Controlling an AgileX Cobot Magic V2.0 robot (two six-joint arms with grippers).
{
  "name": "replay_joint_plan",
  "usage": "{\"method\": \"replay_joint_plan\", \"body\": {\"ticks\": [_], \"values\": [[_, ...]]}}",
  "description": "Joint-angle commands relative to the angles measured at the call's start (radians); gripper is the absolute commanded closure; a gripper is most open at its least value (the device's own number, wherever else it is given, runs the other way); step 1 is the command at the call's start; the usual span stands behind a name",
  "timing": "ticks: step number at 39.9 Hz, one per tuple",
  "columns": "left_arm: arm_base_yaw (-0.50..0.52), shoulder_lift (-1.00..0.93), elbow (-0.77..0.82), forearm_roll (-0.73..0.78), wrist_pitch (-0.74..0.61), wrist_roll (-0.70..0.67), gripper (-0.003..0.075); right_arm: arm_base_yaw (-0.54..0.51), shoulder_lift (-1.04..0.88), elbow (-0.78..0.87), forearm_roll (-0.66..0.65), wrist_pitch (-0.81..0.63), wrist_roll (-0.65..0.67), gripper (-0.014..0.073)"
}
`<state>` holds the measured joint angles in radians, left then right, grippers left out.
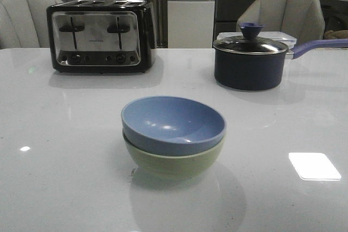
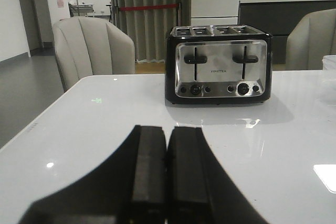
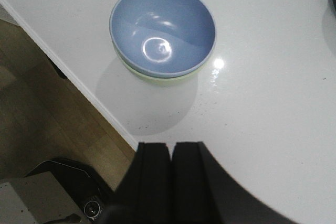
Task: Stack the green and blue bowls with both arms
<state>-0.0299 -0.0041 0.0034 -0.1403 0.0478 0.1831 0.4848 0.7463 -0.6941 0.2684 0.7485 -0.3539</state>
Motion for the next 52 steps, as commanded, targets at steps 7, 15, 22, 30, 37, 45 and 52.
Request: {"method": "replay_joint_plan", "body": {"ticks": [7,15,22,30,37,45,52], "values": [[-0.014,-0.021,0.004,-0.01,-0.088,-0.007,0.0623,-0.005,-0.006,-0.027,0.003,-0.05,-0.011,0.054],[-0.014,-0.021,0.004,-0.01,-0.088,-0.007,0.0623,-0.005,-0.006,-0.027,0.003,-0.049,-0.011,0.054],[-0.014,-0.021,0.004,-0.01,-0.088,-0.007,0.0623,-0.005,-0.006,-0.027,0.003,-0.049,-0.011,0.054],[-0.014,-0.021,0.004,-0.01,-0.088,-0.007,0.0623,-0.025,-0.038,-0.013,-0.019,-0.061,-0.011,0.054],[-0.014,-0.021,0.004,-0.01,-0.088,-0.007,0.0623,-0.19,-0.202,0.112,-0.025,-0.221,-0.011,0.054],[-0.014,-0.021,0.004,-0.01,-0.088,-0.007,0.0623,-0.397,-0.491,0.353,-0.025,-0.432,-0.011,0.054],[-0.014,-0.021,0.004,-0.01,-0.088,-0.007,0.0623,-0.486,-0.684,0.541,-0.025,-0.561,-0.011,0.054]]}}
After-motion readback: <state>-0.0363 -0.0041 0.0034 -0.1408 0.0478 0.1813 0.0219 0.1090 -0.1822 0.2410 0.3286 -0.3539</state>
